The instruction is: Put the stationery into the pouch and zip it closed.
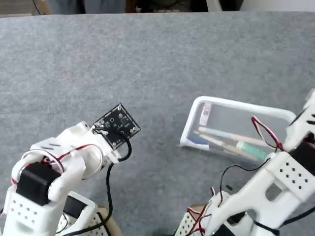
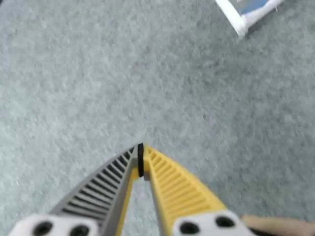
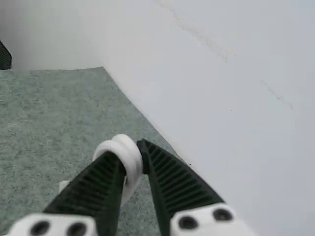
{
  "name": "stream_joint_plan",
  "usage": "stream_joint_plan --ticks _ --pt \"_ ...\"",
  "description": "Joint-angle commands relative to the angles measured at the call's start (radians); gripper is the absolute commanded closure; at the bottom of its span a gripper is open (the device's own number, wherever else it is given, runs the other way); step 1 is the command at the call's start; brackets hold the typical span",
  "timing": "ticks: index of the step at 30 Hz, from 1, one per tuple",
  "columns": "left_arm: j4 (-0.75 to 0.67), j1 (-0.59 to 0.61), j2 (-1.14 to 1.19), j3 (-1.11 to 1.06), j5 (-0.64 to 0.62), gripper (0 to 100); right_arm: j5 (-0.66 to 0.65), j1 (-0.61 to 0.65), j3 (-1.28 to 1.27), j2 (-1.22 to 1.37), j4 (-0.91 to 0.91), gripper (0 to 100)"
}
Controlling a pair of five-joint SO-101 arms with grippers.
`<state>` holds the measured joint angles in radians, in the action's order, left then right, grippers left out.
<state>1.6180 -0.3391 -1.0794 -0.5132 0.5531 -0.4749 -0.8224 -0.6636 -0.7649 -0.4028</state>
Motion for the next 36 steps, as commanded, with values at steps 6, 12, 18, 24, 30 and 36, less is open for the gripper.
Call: stream_joint_plan --ticks 6,12,18,24,30,36 --pt "-0.133 0.045 0.003 0.007 0.003 97 0.026 0.195 0.114 -0.059 0.032 98.6" --pt "-0.269 0.295 0.003 0.007 -0.152 81 0.187 0.374 0.303 -0.094 -0.164 98.6" --pt "-0.273 0.335 0.0 0.007 -0.213 76 0.299 0.555 0.483 -0.088 -0.46 98.6" --pt "-0.278 0.341 0.0 0.015 -0.215 76 0.361 0.755 0.63 -0.093 -0.66 98.6" --pt "-0.275 0.343 -0.003 0.015 -0.209 76 0.41 0.997 0.805 -0.093 -0.81 98.6" --pt "-0.282 0.407 0.002 0.016 -0.178 76 0.408 1.142 0.975 -0.093 -0.961 98.6"
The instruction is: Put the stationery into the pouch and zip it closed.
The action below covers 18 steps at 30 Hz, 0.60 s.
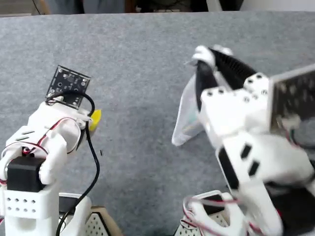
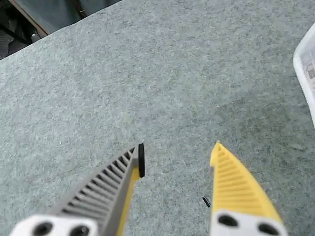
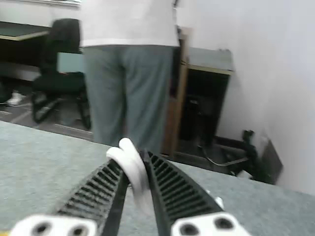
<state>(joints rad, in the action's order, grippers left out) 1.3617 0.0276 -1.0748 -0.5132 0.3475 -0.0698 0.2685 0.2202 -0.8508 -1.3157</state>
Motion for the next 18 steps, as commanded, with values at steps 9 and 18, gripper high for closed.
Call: stream_joint_plan --ticks 9,18 --pt "-0.04 0.111 -0.002 0.016 0.169 76 -0.078 0.167 0.278 -0.016 -0.199 98.6" --pt "-0.009 0.151 0.049 0.145 0.161 76 -0.152 0.264 0.291 -0.159 -0.308 98.6"
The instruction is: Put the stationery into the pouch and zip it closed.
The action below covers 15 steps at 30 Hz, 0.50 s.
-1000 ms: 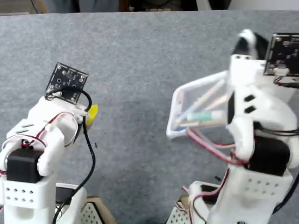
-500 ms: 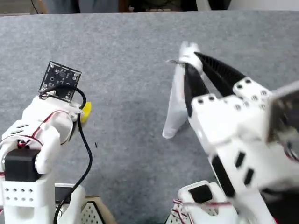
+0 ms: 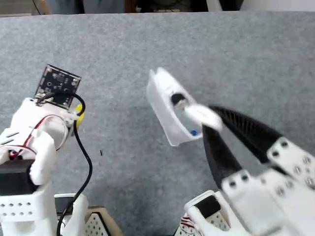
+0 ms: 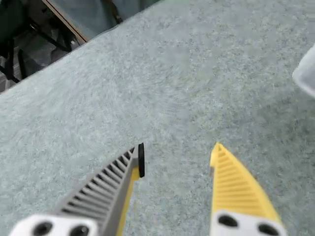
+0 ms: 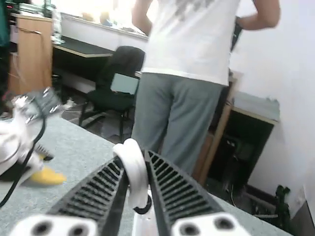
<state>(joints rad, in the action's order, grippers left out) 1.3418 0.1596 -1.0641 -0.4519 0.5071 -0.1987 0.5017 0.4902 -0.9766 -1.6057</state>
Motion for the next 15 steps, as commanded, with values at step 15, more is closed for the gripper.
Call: stream_joint_plan --ticks 15 --pt "0.42 -0.338 0.338 0.659 -0.107 76 -0.031 -0.005 0.018 -0.102 -0.075 98.6"
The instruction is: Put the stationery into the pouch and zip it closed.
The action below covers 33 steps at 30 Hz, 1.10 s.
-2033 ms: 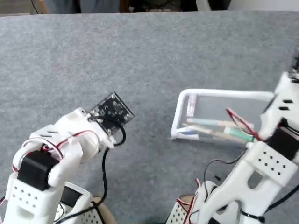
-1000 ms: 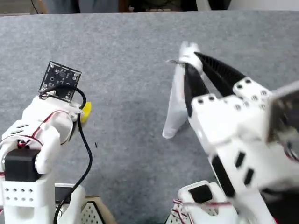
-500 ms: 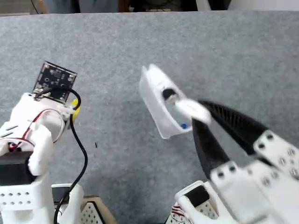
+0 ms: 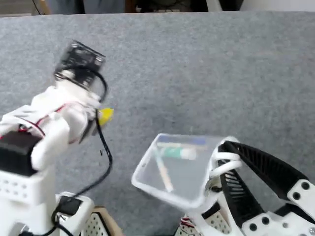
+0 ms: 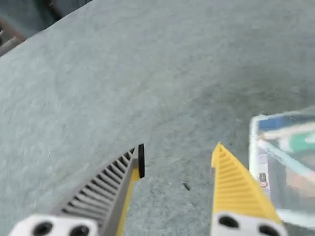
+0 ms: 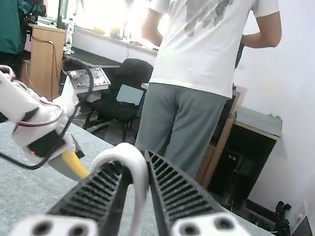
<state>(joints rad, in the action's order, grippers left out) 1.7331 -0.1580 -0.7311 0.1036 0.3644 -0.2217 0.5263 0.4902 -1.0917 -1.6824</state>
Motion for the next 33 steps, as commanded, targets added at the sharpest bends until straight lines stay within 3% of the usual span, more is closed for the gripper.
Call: stream_joint_plan --ticks 1,6,12,26,33 --pt "0.029 -0.007 0.003 0.105 0.048 76 -0.008 -0.041 0.018 0.018 0.002 98.6" --pt "0.029 0.007 0.003 0.021 0.071 76 -0.009 -0.054 0.018 0.042 0.014 98.6" --pt "0.026 -0.163 -0.041 -0.157 0.057 76 -0.074 -0.054 -0.018 0.093 0.153 98.6" --pt "0.025 -0.449 -0.046 -0.234 -0.232 73 -0.081 -0.169 -0.259 0.107 0.399 98.6" --pt "-0.015 -0.479 -0.055 -0.361 -0.284 69 -0.083 -0.232 -0.403 0.11 0.572 98.6"
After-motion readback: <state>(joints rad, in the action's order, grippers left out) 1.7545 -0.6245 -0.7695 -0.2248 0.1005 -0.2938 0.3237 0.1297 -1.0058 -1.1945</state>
